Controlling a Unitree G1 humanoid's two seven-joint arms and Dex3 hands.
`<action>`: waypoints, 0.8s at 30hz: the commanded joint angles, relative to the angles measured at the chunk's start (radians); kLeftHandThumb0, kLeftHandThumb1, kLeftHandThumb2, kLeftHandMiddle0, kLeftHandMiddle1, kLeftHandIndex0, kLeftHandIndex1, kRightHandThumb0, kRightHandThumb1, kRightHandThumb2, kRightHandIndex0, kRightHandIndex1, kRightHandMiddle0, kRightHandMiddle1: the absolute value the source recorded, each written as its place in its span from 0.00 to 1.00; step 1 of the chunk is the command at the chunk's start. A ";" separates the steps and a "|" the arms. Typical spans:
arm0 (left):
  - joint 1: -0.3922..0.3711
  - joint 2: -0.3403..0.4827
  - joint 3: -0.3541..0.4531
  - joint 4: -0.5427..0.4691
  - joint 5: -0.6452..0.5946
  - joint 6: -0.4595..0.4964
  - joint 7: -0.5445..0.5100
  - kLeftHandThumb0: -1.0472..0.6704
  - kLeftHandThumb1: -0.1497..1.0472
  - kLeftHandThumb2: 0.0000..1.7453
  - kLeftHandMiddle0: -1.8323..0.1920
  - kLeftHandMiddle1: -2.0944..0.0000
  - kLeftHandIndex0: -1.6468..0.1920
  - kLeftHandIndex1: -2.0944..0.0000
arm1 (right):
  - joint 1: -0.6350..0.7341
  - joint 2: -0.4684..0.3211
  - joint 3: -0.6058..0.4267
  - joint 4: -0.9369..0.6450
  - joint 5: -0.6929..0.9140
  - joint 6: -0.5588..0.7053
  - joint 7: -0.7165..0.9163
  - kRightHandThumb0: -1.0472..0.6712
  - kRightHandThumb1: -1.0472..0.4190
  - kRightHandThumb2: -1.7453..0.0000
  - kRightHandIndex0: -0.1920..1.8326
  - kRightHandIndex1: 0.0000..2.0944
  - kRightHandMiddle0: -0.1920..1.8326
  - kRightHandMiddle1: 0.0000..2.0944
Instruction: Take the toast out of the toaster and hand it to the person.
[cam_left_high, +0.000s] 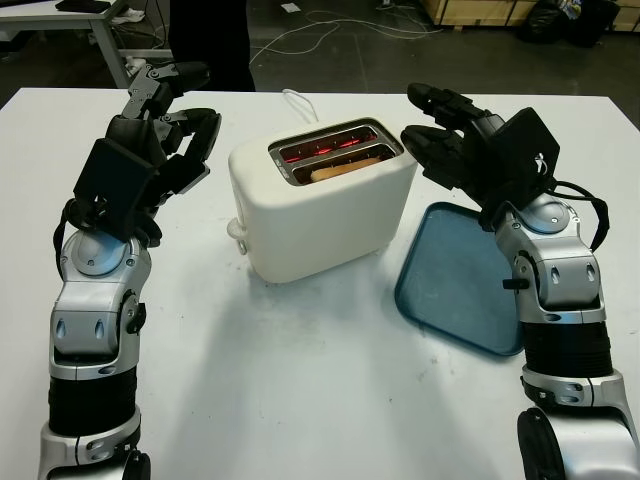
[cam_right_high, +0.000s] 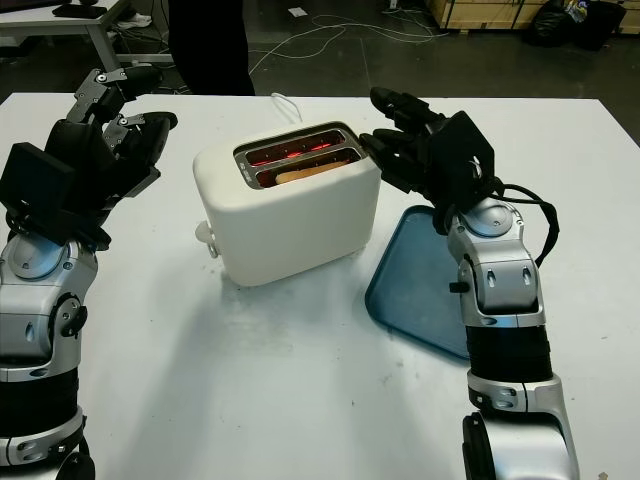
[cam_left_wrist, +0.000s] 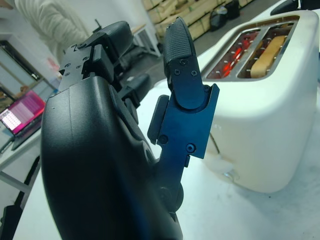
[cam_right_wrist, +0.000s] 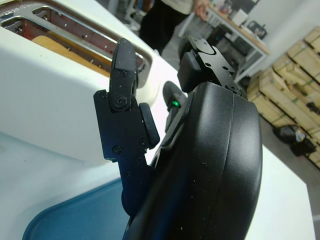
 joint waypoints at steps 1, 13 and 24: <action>-0.010 0.003 0.003 -0.003 0.001 -0.009 0.004 0.30 0.89 0.28 0.91 0.49 0.89 0.54 | 0.002 0.006 -0.006 -0.001 0.010 -0.013 -0.004 0.35 0.09 0.79 0.10 0.33 0.28 0.01; -0.013 0.006 0.012 -0.002 -0.007 -0.002 0.000 0.31 0.89 0.26 0.91 0.49 0.90 0.54 | 0.001 -0.001 0.001 -0.025 0.008 0.018 -0.011 0.36 0.09 0.79 0.10 0.32 0.27 0.00; -0.019 0.001 -0.005 0.011 0.008 -0.031 0.003 0.31 0.89 0.27 0.91 0.48 0.90 0.53 | 0.002 -0.007 -0.004 -0.021 0.007 0.020 -0.005 0.37 0.09 0.78 0.10 0.31 0.27 0.00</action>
